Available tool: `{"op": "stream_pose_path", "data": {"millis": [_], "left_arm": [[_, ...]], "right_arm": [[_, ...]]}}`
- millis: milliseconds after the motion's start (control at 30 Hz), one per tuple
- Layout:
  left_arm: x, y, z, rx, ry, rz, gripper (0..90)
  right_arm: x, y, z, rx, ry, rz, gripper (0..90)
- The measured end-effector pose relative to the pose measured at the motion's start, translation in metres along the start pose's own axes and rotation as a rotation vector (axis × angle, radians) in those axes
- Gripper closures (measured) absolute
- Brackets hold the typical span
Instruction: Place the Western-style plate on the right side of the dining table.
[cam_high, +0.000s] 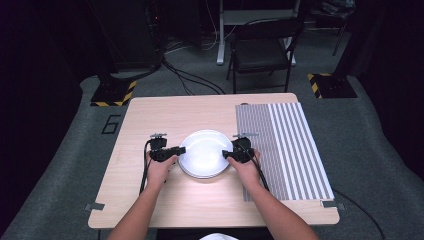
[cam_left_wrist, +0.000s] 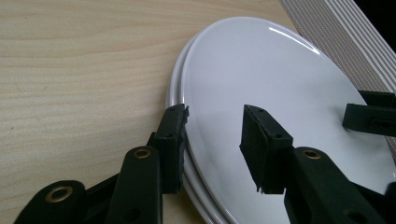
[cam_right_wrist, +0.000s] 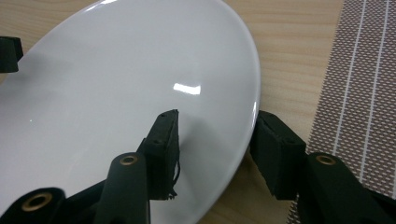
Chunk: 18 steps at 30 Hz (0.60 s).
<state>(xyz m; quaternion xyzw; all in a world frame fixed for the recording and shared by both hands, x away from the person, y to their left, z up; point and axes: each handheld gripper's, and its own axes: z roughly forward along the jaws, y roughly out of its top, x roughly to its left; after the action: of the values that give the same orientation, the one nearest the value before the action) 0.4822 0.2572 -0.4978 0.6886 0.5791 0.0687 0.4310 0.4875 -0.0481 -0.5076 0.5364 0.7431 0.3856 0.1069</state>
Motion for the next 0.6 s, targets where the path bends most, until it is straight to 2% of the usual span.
{"op": "stream_pose_path", "data": {"millis": [233, 600], "left_arm": [[0.0, 0.0, 0.001, 0.004, -0.021, -0.017, 60.9], [-0.011, -0.003, 0.011, 0.012, -0.055, -0.001, 61.1]], "right_arm": [[-0.002, 0.001, -0.004, -0.004, 0.001, 0.017, 52.3], [-0.012, 0.003, -0.019, -0.018, -0.016, 0.018, 52.8]]}}
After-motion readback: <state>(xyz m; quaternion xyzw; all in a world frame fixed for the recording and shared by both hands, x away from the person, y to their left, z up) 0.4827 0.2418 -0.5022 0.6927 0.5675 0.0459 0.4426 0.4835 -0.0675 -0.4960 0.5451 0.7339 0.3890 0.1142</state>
